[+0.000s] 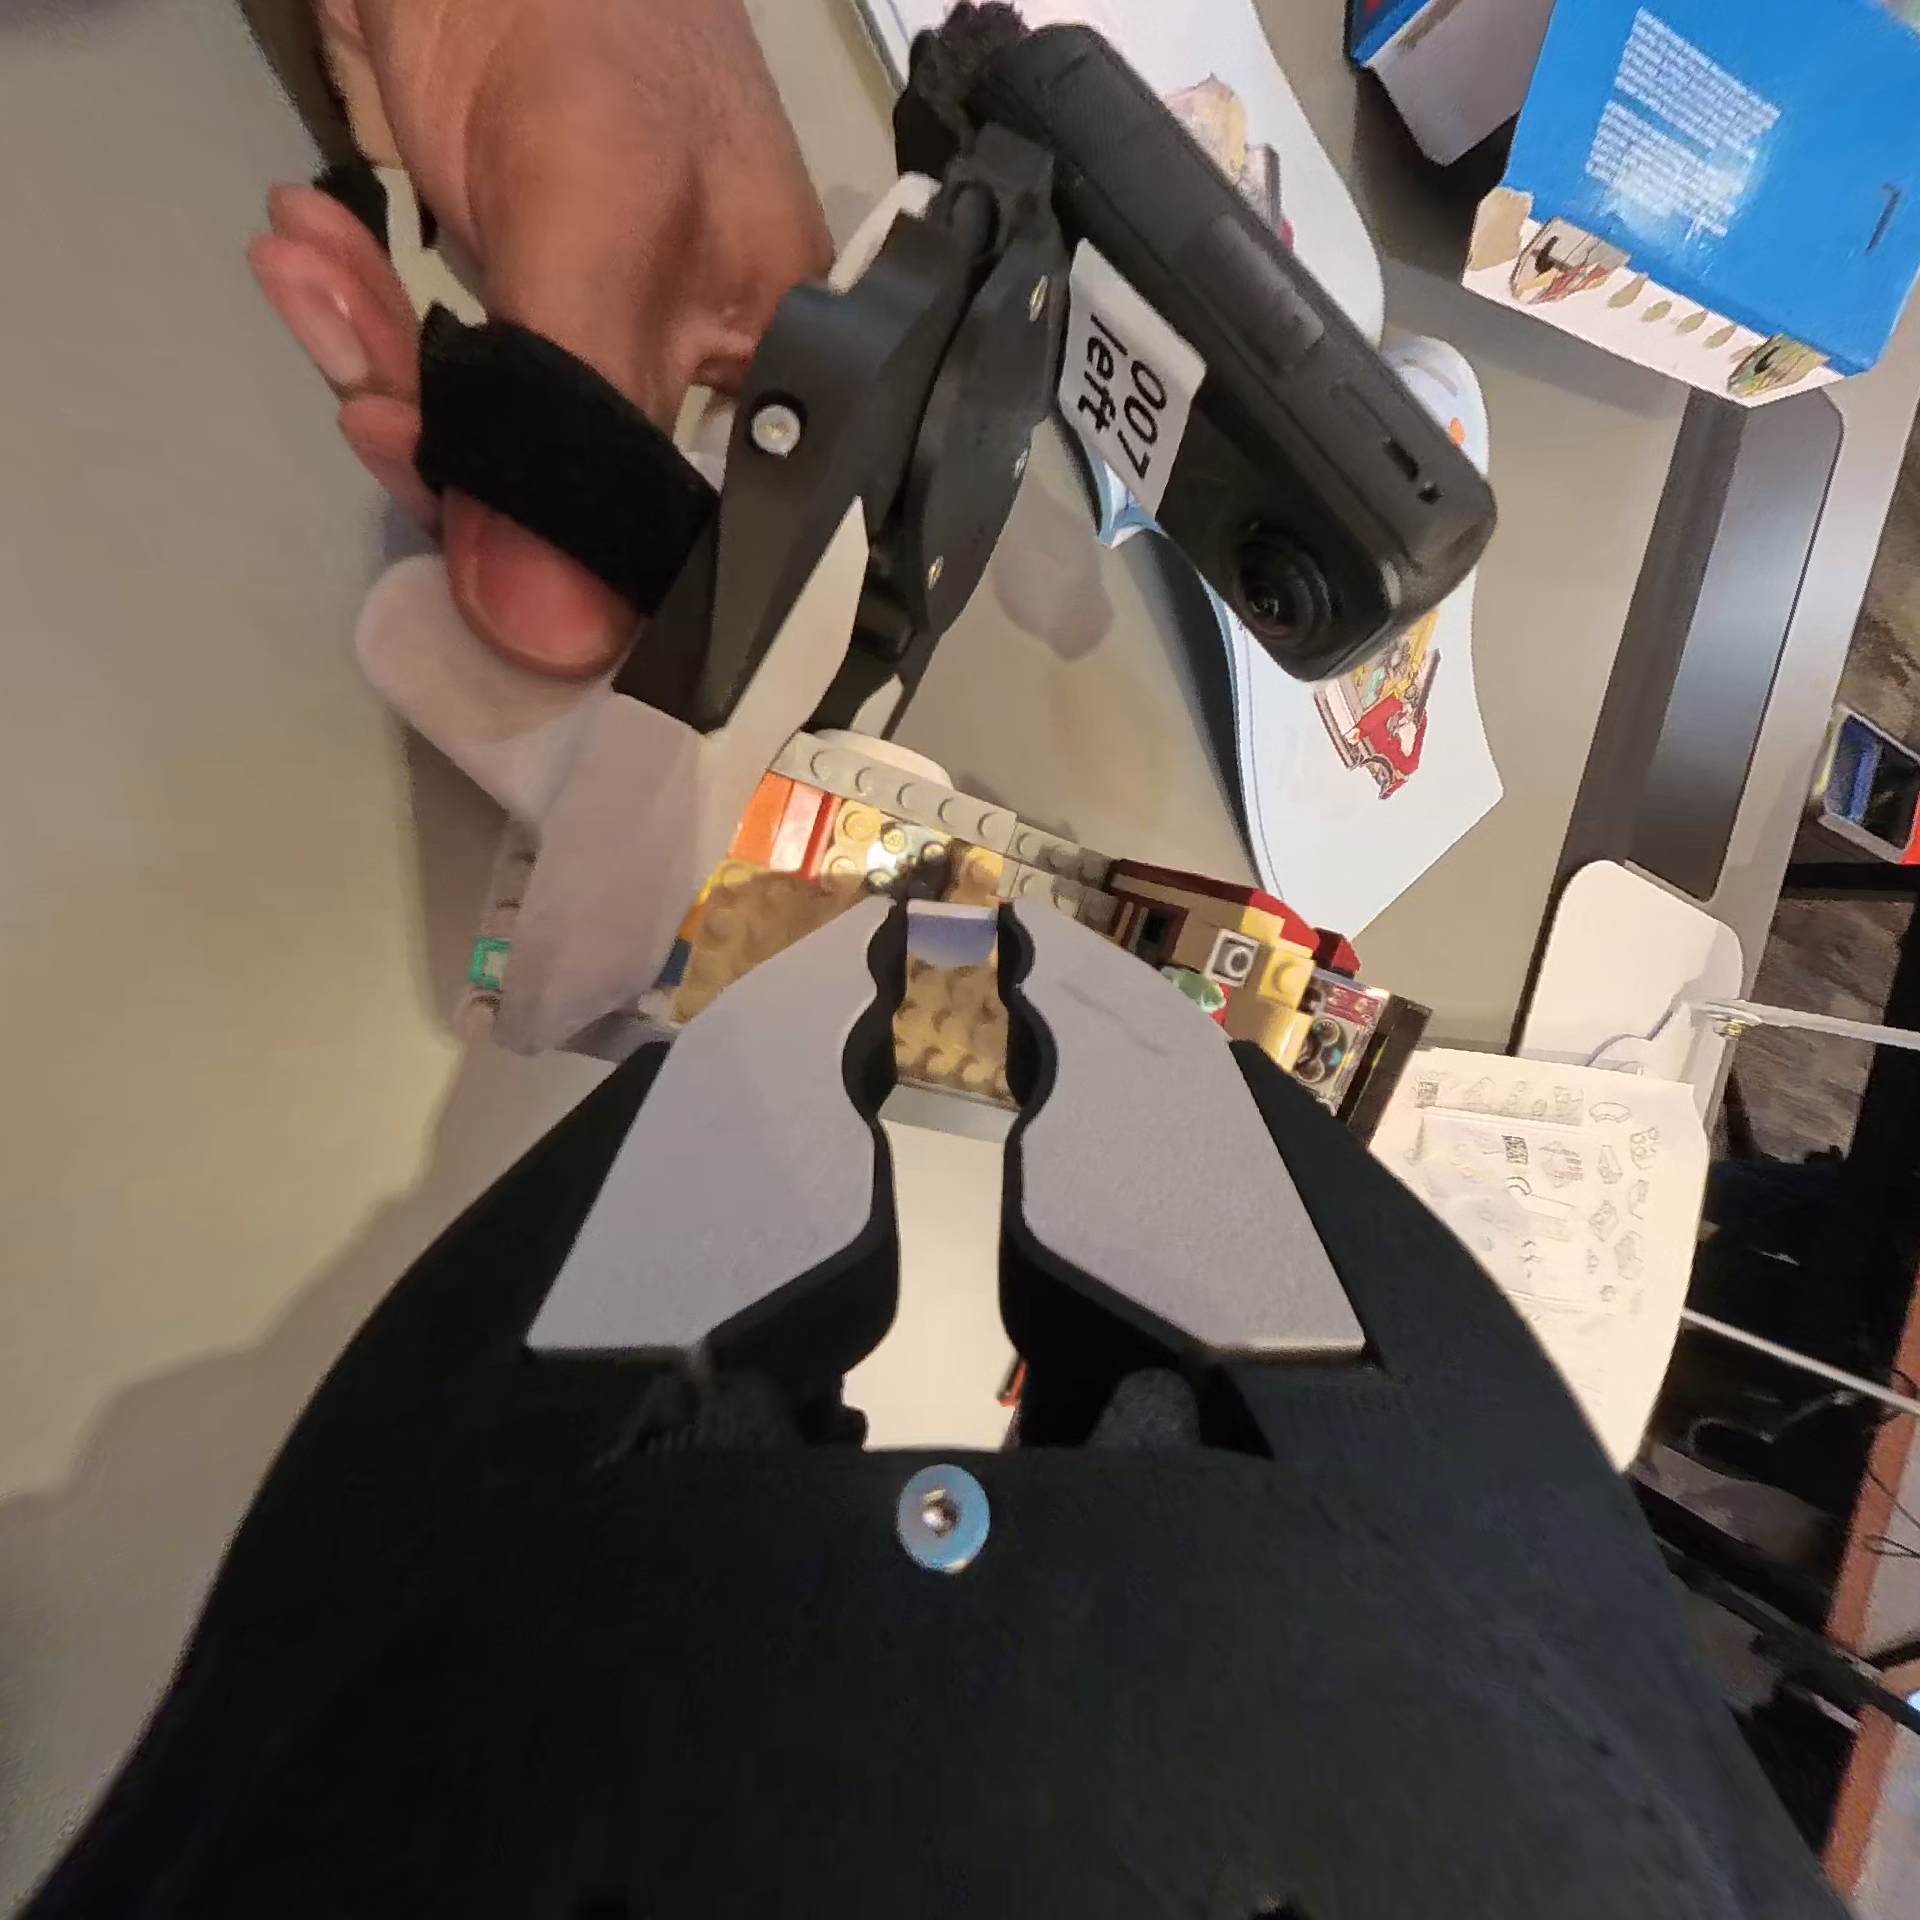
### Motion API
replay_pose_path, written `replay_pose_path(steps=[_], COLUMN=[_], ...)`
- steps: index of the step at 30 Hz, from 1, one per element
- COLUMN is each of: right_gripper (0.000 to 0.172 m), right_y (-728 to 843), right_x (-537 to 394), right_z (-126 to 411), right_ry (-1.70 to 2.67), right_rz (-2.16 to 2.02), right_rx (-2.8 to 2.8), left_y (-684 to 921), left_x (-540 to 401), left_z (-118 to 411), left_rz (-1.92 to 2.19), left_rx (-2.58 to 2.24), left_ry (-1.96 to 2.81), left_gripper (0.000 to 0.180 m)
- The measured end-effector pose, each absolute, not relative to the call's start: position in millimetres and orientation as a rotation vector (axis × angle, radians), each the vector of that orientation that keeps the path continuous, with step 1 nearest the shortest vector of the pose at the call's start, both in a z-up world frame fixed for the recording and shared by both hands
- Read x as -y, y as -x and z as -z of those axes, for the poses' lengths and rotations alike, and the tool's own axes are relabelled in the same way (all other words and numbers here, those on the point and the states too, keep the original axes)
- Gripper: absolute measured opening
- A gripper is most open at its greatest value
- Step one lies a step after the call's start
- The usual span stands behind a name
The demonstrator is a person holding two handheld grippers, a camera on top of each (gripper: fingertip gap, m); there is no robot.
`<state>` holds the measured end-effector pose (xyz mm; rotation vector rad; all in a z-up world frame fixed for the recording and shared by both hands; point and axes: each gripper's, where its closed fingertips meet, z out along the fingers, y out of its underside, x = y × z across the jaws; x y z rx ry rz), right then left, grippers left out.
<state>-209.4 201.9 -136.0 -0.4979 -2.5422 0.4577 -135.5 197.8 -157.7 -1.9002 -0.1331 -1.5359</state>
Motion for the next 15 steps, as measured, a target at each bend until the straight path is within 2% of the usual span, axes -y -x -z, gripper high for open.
replay_pose_path(steps=[7,13,15], right_gripper=[0.016,0.016,0.016], right_y=[169.1,102.4,100.4], right_x=[-223.2,-268.4,-263.5], right_z=[123.4,209.7,221.8], right_ry=[0.724,1.184,1.278], right_rz=[-0.478,-0.196,-0.257], right_rx=[2.526,2.739,2.728], left_y=[153.5,160.0,158.9], left_x=[-204.1,-206.1,-205.7], left_z=[161.3,161.5,161.8], left_rz=[1.493,1.487,1.480], left_rx=[0.246,0.280,0.271], left_ry=[1.888,1.876,1.884], left_gripper=[0.047,0.047,0.047])
